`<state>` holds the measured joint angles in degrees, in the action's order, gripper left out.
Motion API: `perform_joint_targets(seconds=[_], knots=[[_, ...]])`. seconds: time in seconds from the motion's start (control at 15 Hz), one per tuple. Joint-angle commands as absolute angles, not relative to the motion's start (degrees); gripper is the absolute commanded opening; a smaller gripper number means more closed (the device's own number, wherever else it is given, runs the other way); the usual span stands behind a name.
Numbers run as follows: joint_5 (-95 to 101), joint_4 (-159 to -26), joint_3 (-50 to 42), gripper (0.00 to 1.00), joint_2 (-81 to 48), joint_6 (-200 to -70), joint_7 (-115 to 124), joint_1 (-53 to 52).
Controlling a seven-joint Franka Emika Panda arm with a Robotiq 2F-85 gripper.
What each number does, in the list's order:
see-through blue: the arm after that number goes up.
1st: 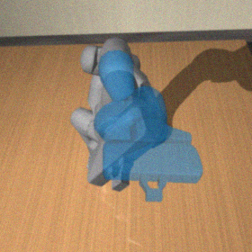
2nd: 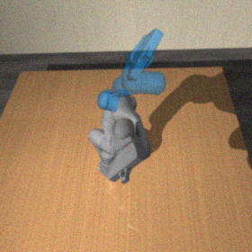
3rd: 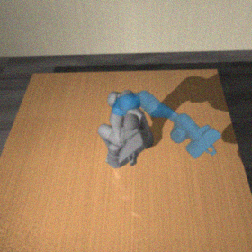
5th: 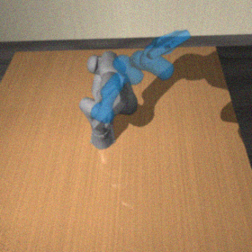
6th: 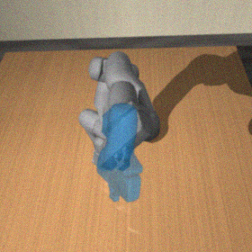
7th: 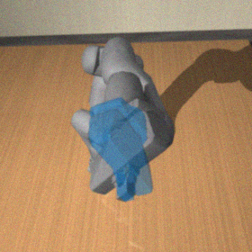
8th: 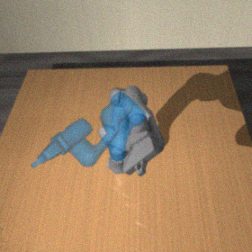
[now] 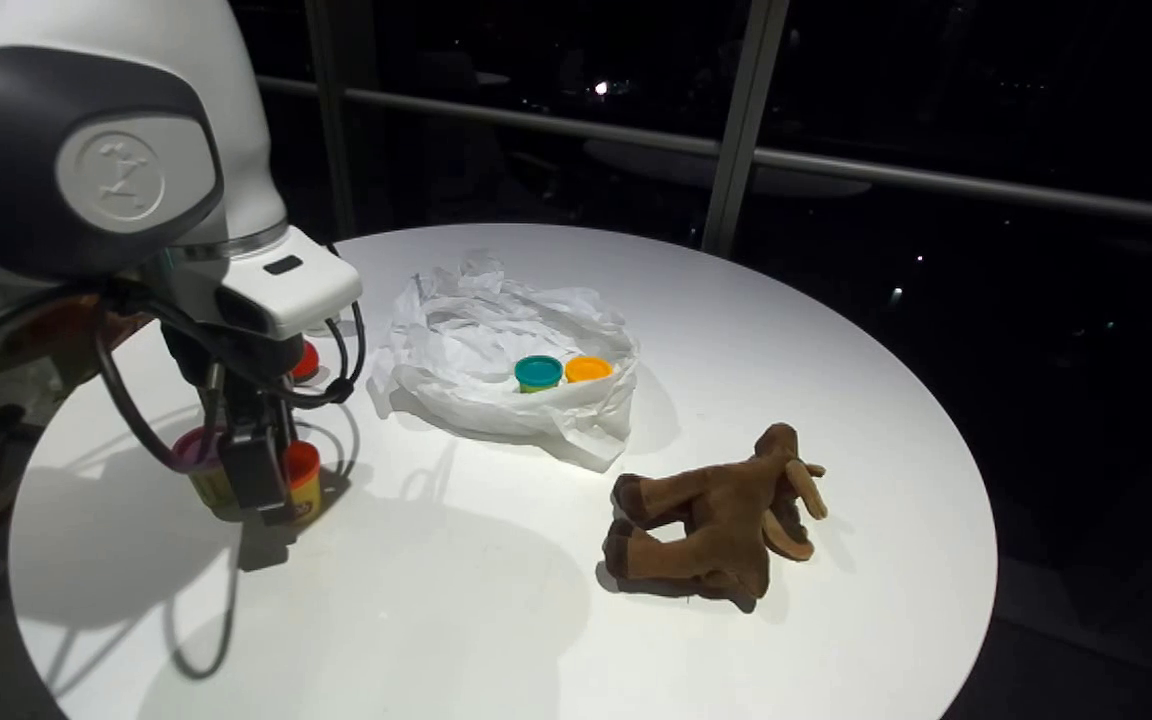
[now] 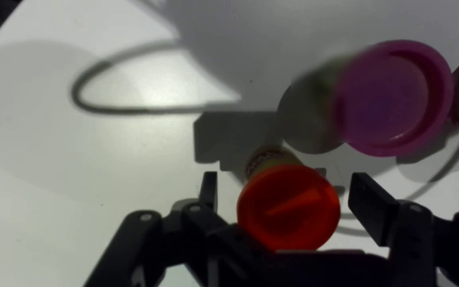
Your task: Pick up the objects from the table and put them in the plastic bag.
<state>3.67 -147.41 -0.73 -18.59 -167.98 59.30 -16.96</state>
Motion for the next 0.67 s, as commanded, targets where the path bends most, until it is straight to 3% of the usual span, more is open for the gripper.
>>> perform_joint_targets(seconds=[0.0,0.27,0.6], knots=[[0.83,-147.44,-0.51,0.53,-17.93,-168.72,57.89,-17.18],[5.38,-147.99,-6.07,0.25,-15.78,-169.24,60.49,-21.37],[15.98,-144.16,-13.38,0.25,-9.32,-163.79,64.13,-26.55]])
